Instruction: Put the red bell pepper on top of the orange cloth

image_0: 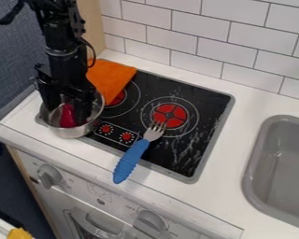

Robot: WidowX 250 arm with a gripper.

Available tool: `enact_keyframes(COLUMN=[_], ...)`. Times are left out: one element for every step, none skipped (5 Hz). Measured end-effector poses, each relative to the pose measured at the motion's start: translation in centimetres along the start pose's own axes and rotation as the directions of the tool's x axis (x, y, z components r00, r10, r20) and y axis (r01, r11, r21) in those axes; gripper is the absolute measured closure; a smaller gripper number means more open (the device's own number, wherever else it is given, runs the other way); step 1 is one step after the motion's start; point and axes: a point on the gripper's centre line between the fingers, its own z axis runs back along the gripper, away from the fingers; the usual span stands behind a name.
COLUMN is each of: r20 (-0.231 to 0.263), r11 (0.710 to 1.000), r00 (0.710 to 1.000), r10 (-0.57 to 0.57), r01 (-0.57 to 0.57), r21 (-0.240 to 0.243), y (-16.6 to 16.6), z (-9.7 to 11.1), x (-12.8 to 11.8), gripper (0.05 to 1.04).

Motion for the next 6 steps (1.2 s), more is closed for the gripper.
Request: enact_keyframes(r20=[0.005,-0.003,-0.015,-0.014,-0.021,0.003], r11=[1.000,0.999,0.999,0.999,0.998,0.998], r00=[1.000,1.000,1.000,1.000,1.000,1.000], r10=[0.009,0.031,0.022,0.009,0.004,0.014], r01=[-0.009,-0.031,-0.022,-0.010,-0.005,-0.014], r21=[-0.011,-0.017,-0.039,-0.053,-0.062,-0.056], y=[0.3,0.6,0.2,0.1,-0.1,0.2], z=[0.0,0.1,0.1,0.1,0.1,0.5], x=[1.0,0.9,0.8,0.7,0.1,-0.7], gripper=[0.364,0.659,0.801,0.527,0.226,0.073])
